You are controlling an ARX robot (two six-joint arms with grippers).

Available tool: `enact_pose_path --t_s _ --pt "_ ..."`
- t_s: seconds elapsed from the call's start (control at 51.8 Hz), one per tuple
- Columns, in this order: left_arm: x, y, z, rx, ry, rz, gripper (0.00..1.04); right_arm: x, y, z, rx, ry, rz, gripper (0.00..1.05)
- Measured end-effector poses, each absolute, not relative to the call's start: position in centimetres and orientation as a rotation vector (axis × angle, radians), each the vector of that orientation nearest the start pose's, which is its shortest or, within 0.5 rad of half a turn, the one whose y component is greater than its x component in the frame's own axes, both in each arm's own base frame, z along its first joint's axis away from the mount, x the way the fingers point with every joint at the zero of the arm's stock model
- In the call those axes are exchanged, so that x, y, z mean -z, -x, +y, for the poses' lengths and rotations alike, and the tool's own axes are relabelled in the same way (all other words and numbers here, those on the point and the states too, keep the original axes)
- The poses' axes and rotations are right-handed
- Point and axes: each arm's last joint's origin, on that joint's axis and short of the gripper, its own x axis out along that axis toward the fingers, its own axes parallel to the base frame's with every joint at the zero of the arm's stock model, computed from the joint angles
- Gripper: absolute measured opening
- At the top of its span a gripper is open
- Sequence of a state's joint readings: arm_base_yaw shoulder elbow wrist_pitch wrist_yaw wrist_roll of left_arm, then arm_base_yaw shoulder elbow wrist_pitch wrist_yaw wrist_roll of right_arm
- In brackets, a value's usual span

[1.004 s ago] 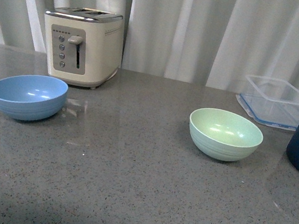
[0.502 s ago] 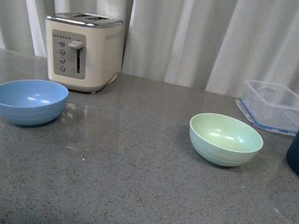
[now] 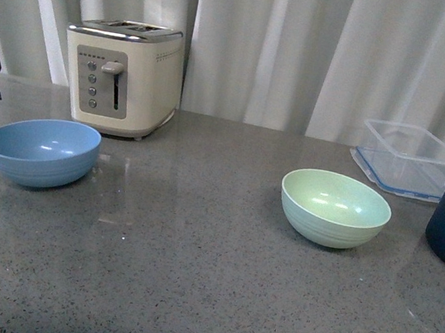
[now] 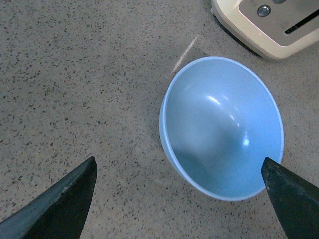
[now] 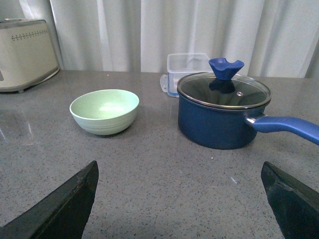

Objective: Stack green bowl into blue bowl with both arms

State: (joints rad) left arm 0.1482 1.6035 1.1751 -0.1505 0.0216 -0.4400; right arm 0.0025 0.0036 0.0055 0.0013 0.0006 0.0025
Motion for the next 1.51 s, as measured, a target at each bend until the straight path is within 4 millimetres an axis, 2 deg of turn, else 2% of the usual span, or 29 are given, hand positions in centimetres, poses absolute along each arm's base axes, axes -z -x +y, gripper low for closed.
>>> enact_pose_path --t_s 0.29,0.463,0.656,0.714,1.023,1.119,1.312,1.428,1.505 --pt "-24.7 -39.8 5.0 -0.264 0.498 0.624 0.98 -16.5 -9.8 0.0 -0.002 -0.002 -0.003 0.95" --pt "-23.0 -41.6 4.5 -0.264 0.496 0.669 0.98 -16.5 -9.8 0.0 -0.002 -0.002 -0.003 0.95" --pt "-22.0 -42.4 4.0 -0.273 0.484 0.696 0.98 -16.5 -9.8 0.0 -0.002 -0.002 -0.003 0.95" --pt "-21.9 -42.7 3.9 -0.275 0.477 0.699 0.89 -16.5 -9.8 0.0 -0.002 -0.002 -0.003 0.95" --pt "-21.8 -43.3 3.7 -0.248 0.487 0.707 0.24 -16.5 -9.8 0.0 -0.002 -0.002 -0.003 0.95" --pt "-22.5 -43.1 3.4 -0.213 0.498 0.703 0.05 -16.5 -9.8 0.0 -0.002 -0.002 -0.003 0.95" --pt "-24.8 -42.5 0.9 -0.139 0.489 0.677 0.04 -16.5 -9.8 0.0 -0.002 -0.002 -0.003 0.95" --pt "-26.9 -42.5 -3.0 -0.045 0.459 0.645 0.04 -16.5 -9.8 0.0 -0.002 -0.002 -0.003 0.95" --pt "-27.6 -42.5 -5.6 0.011 0.439 0.644 0.04 -16.5 -9.8 0.0 -0.002 -0.002 -0.003 0.95"
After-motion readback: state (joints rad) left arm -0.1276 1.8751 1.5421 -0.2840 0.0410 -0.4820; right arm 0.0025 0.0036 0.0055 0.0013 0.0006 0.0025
